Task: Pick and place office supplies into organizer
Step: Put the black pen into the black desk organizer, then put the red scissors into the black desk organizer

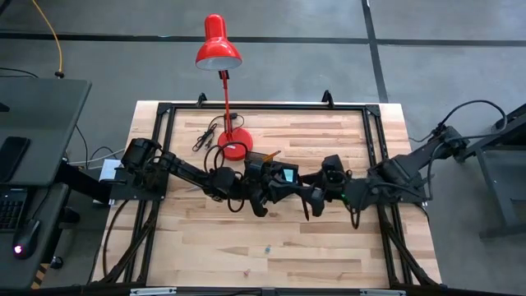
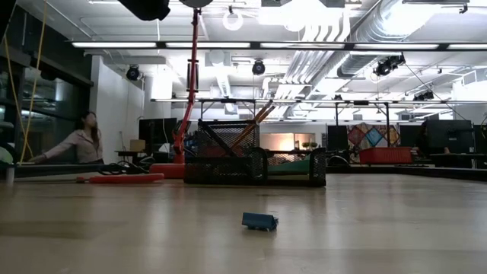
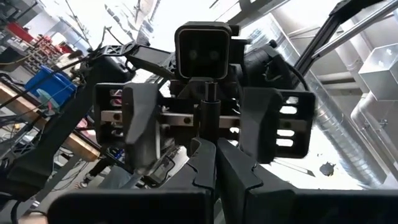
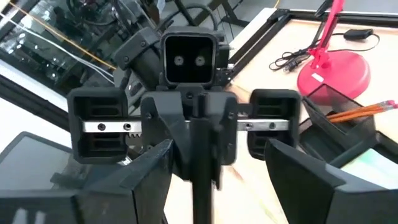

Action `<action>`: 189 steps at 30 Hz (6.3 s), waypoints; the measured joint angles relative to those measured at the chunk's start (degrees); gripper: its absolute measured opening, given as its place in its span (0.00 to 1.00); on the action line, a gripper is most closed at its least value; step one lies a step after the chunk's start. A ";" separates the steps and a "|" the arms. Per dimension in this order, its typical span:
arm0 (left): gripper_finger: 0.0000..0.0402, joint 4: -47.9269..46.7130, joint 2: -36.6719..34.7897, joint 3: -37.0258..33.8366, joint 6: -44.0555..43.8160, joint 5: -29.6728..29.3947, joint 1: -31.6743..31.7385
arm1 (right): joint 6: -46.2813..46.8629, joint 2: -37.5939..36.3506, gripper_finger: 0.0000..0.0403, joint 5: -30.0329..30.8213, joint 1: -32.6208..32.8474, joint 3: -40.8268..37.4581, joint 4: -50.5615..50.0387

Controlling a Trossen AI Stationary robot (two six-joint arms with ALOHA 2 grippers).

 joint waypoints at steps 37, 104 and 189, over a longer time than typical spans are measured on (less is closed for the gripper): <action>0.00 0.43 0.00 -2.14 -0.95 8.49 -0.46 | -9.34 -2.87 0.02 2.19 -1.15 0.00 1.08; 0.00 8.95 -55.17 -53.11 16.87 -17.78 -7.17 | -32.14 17.37 0.02 -8.77 -33.27 -28.11 61.97; 0.30 -100.02 -51.11 -25.61 20.44 -10.61 -2.71 | -38.21 -6.61 0.23 -15.06 -19.28 -10.08 21.34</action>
